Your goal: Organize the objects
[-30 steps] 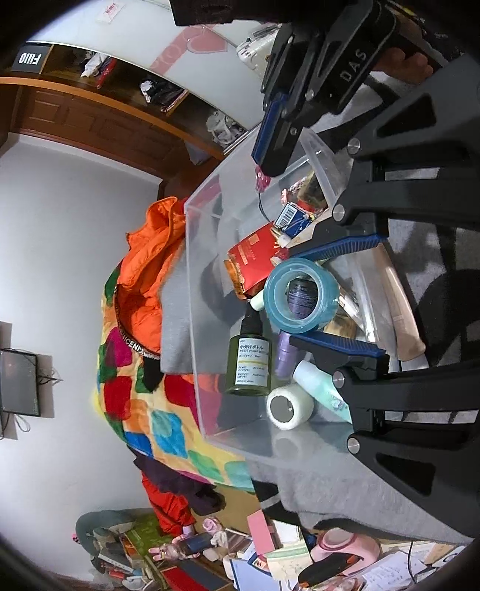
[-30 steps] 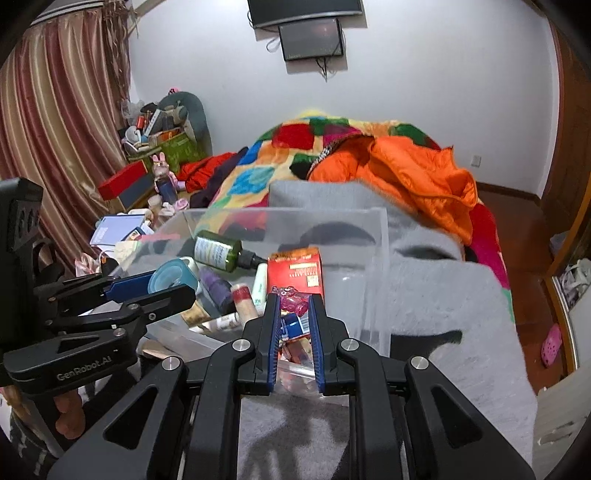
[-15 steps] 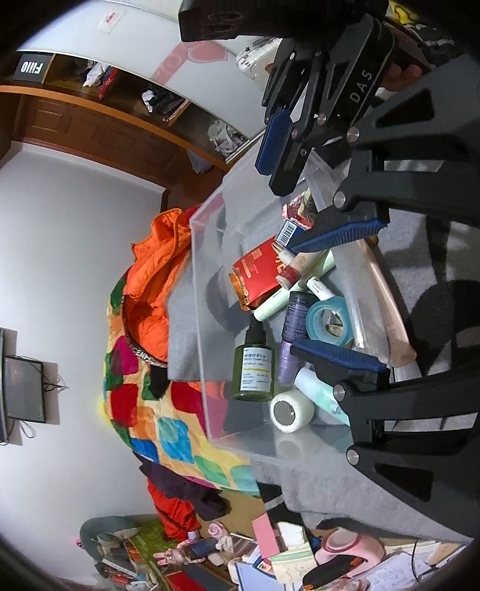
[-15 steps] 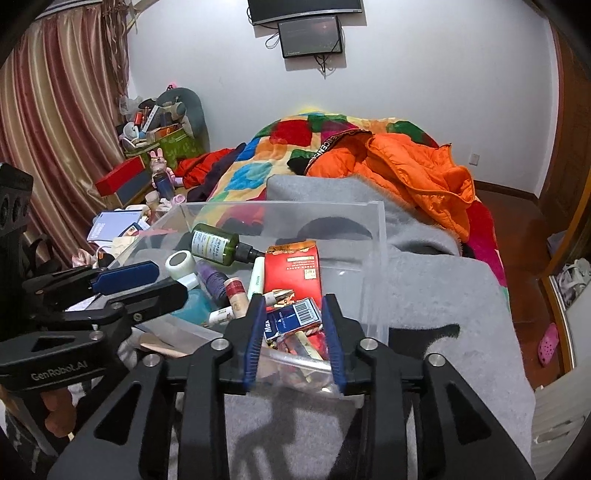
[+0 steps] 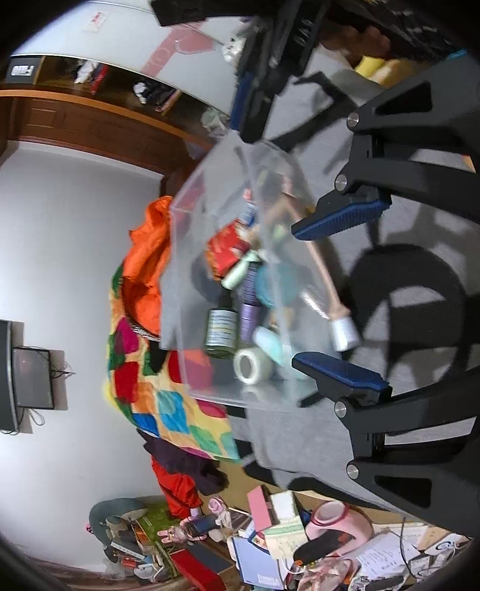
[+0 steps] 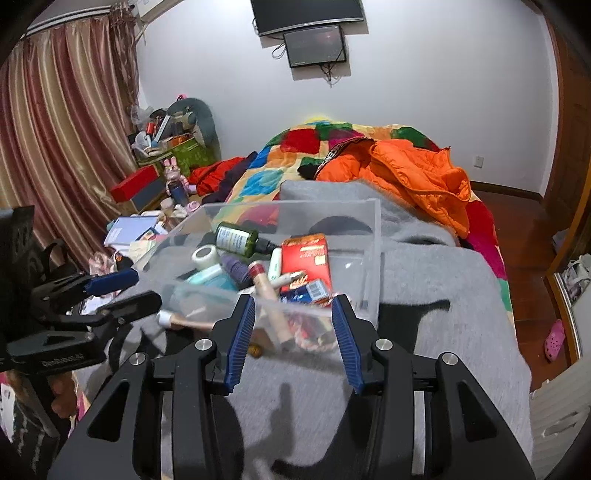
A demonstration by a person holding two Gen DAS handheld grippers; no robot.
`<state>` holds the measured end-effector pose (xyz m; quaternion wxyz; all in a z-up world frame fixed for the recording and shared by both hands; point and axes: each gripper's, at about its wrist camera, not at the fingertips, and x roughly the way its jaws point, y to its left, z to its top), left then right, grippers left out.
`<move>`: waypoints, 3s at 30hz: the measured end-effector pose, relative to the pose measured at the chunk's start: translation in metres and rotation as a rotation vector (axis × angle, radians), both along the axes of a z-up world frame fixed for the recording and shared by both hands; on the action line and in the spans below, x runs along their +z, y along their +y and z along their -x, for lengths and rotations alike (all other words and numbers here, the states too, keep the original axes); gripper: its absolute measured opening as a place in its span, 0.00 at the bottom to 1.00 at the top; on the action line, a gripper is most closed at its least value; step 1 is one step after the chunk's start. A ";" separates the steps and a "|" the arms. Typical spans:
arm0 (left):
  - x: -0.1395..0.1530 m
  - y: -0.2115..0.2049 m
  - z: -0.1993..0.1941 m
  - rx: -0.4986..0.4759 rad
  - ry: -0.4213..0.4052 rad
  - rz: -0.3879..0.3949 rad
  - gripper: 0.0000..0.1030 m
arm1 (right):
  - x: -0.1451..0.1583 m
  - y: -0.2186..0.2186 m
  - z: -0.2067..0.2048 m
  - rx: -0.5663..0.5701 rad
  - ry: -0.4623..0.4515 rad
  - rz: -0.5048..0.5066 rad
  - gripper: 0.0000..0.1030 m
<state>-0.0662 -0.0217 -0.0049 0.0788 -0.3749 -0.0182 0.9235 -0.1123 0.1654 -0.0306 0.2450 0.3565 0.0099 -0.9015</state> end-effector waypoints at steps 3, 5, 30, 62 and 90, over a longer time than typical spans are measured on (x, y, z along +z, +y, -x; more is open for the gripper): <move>-0.017 -0.002 0.000 -0.003 -0.045 0.015 0.61 | -0.007 -0.005 -0.005 0.015 -0.010 -0.024 0.39; -0.027 -0.004 0.003 -0.008 -0.074 0.020 0.61 | -0.017 -0.010 -0.006 0.017 -0.027 -0.048 0.39; -0.052 -0.010 -0.010 -0.011 -0.144 -0.033 0.14 | -0.068 -0.048 0.009 0.060 -0.142 -0.145 0.12; -0.049 0.013 0.011 -0.171 -0.170 -0.025 0.37 | -0.052 -0.009 -0.012 0.022 -0.121 -0.085 0.12; 0.021 0.004 -0.057 -0.045 0.062 -0.027 0.22 | -0.007 0.000 -0.021 0.007 -0.022 -0.013 0.12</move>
